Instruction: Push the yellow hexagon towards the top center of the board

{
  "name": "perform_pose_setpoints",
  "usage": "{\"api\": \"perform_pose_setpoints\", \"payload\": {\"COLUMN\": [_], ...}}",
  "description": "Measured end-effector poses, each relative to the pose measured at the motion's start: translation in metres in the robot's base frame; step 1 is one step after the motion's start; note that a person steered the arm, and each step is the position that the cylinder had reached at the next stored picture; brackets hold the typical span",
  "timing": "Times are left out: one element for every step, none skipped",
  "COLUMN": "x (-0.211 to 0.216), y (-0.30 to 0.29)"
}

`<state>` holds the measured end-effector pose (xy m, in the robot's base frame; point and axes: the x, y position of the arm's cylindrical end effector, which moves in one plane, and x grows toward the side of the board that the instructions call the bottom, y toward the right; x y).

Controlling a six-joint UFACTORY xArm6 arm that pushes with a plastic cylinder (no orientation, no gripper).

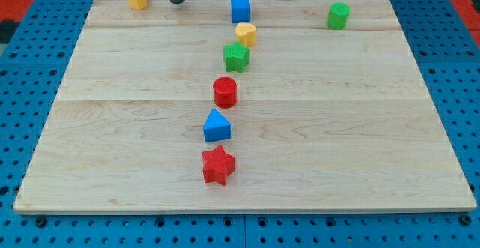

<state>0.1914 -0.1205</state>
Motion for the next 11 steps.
{"api": "perform_pose_setpoints", "payload": {"x": [0.002,0.002,0.023,0.034,0.002,0.0,0.001,0.03,0.081,0.081,0.028], "y": [0.001,0.001,-0.026,-0.098,-0.127,-0.124,-0.069,0.057,0.083,0.06,0.0]}}
